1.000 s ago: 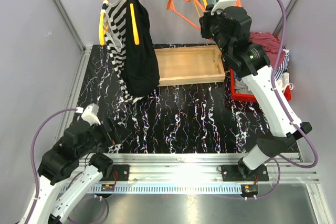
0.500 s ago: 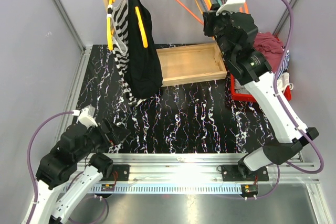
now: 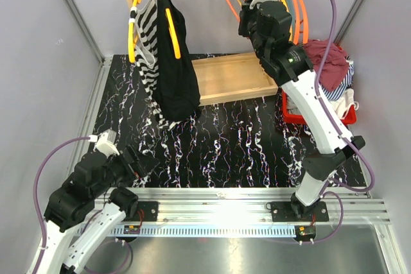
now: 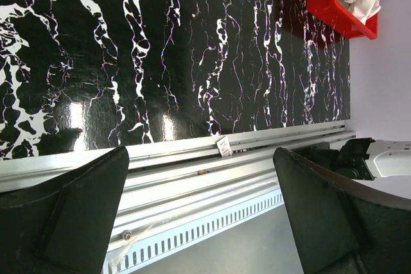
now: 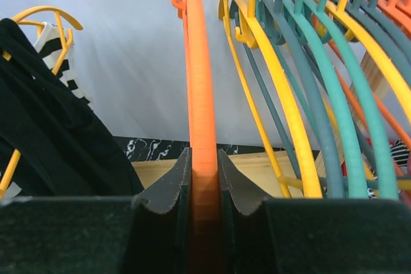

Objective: Remove the tank top from the hanger

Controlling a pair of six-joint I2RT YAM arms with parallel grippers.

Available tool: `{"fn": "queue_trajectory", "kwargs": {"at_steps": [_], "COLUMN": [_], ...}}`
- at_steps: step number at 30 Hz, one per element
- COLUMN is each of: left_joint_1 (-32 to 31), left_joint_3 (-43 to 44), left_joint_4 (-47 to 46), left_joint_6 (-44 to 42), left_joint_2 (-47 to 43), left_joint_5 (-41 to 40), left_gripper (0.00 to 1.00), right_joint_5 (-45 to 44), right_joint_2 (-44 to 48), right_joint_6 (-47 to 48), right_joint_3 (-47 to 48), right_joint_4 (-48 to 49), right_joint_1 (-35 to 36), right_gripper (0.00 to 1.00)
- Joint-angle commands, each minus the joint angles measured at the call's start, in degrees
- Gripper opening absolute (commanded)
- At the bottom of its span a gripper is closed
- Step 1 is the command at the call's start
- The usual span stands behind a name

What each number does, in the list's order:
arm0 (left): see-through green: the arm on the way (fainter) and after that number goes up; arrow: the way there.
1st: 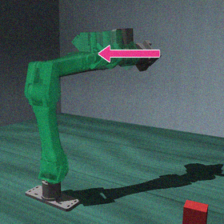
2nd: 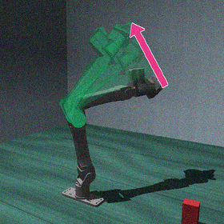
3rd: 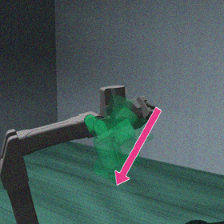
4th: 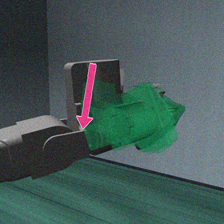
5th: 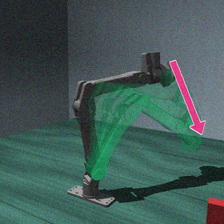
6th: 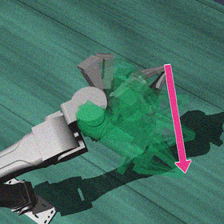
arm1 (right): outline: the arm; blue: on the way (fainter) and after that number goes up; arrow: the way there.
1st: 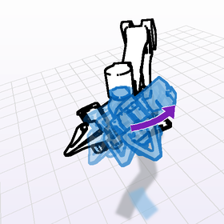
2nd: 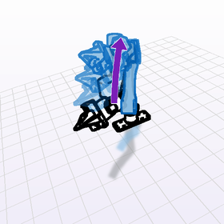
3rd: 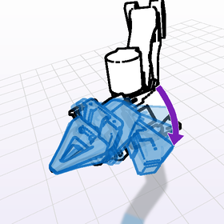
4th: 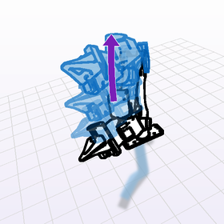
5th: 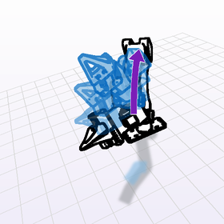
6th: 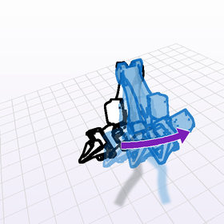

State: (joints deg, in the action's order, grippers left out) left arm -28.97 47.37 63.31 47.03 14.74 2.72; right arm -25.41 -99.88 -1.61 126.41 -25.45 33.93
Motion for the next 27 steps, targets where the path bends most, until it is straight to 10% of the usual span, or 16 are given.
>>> {"fn": "queue_trajectory", "kwargs": {"at_steps": [1,11,14,18,27], "left_joint_1": [-0.2,-0.2,-0.2,-0.2,-0.2], "left_joint_3": [0.5,0.9,1.8,3.4,4.0], "left_joint_4": [-2.2,-3.2,-3.2,-2.4,-6.3], "left_joint_6": [0.3,-1.7,-2.3,-2.8,-4.7], "left_joint_2": [-0.9,-0.1,0.5,0.5,3.3], "left_joint_5": [-1.1,-0.2,-0.3,-1.0,-0.3], "left_gripper": [0.99,0.99,0.99,0.99,0.99], "right_joint_5": [-1.2,-0.6,1.8,3.9,14.2], "right_joint_2": [1.3,6.9,7.8,12.9,26.2], "right_joint_6": [-3.7,-6.1,-6.7,-8.8,-19.3], "right_joint_3": [-1.2,-8.5,-7.6,-9.8,-27.3], "right_joint_4": [-3.2,-5.2,-6.7,-12.0,-26.5], "right_joint_1": [0.2,0.3,0.3,0.9,15.8], "right_gripper": [0.0,0.05,0.62,1.0,1.0]}}
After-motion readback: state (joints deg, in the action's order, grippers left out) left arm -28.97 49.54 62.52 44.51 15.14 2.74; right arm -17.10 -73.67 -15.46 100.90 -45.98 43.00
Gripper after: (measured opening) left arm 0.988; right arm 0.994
